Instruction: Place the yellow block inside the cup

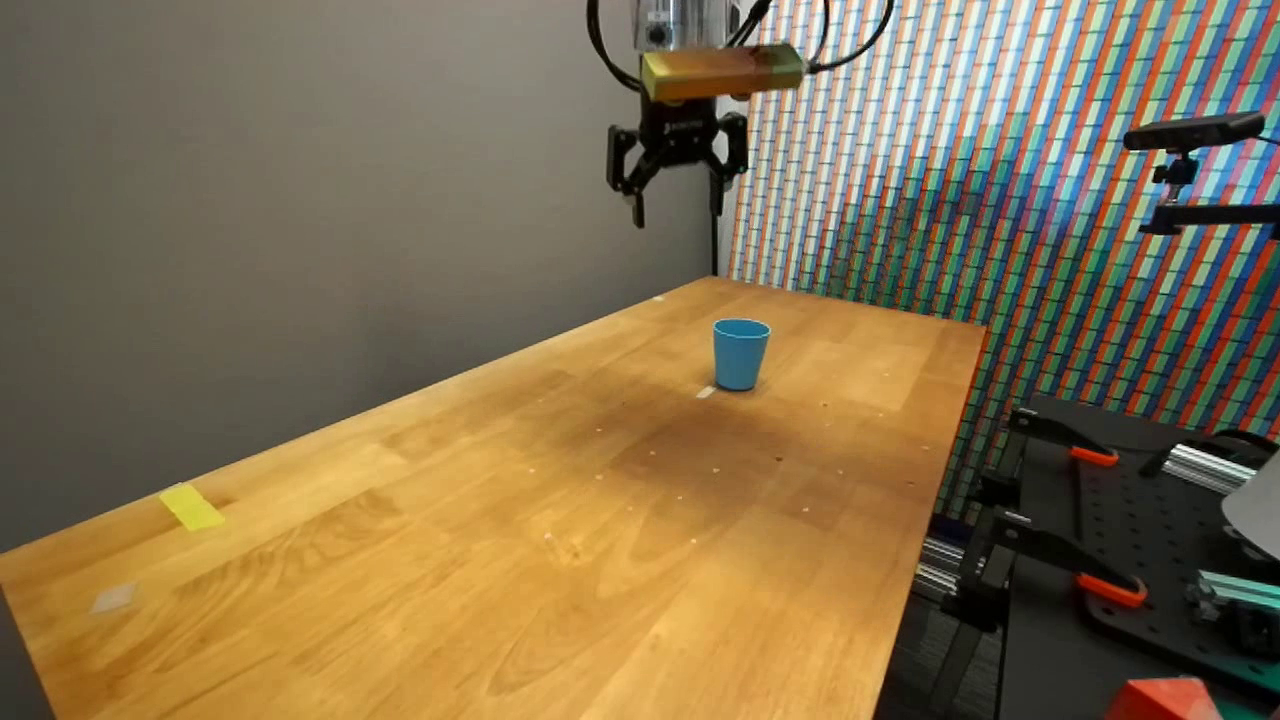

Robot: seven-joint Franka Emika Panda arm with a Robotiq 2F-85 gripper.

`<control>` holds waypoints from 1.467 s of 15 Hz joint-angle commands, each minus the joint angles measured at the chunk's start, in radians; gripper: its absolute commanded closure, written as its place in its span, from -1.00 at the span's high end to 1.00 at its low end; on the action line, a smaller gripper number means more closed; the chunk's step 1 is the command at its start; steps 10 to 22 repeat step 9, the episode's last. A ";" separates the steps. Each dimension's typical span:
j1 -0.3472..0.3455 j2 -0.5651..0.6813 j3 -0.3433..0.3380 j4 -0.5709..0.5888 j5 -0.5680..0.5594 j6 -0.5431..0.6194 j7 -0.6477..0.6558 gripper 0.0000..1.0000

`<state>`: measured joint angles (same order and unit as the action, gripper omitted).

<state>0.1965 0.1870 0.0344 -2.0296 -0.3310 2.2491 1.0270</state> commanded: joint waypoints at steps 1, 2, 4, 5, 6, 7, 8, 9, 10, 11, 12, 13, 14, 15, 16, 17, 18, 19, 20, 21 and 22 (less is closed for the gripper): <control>0.001 -0.119 0.057 -0.019 0.049 -0.009 -0.176 1.00; -0.001 -0.138 0.072 -0.013 0.067 -0.007 -0.230 1.00; -0.002 -0.159 0.099 -0.003 0.145 -0.024 -0.357 1.00; -0.003 -0.121 0.090 0.002 0.087 -0.009 -0.244 1.00; -0.003 -0.134 0.099 0.002 0.111 -0.012 -0.286 1.00; -0.003 -0.142 0.104 0.002 0.120 -0.017 -0.306 1.00; -0.003 -0.143 0.105 0.002 0.121 -0.019 -0.315 1.00; -0.003 -0.143 0.105 0.001 0.121 -0.020 -0.320 1.00; -0.003 -0.143 0.105 0.001 0.121 -0.020 -0.320 1.00; -0.003 -0.143 0.105 0.001 0.121 -0.020 -0.320 1.00; -0.003 -0.143 0.105 0.001 0.121 -0.020 -0.320 1.00; -0.003 -0.143 0.105 0.001 0.121 -0.020 -0.320 1.00; -0.003 -0.143 0.105 0.001 0.121 -0.020 -0.320 1.00; -0.003 -0.143 0.105 0.001 0.121 -0.020 -0.320 1.00; -0.003 -0.143 0.105 0.001 0.121 -0.020 -0.320 1.00; -0.003 -0.143 0.105 0.001 0.121 -0.020 -0.320 1.00; -0.003 -0.143 0.105 0.001 0.121 -0.020 -0.320 1.00; -0.003 -0.143 0.105 0.001 0.121 -0.020 -0.320 1.00; -0.003 -0.143 0.105 0.001 0.121 -0.020 -0.320 1.00; -0.003 -0.143 0.105 0.001 0.121 -0.020 -0.320 1.00; -0.003 -0.143 0.105 0.001 0.121 -0.020 -0.320 1.00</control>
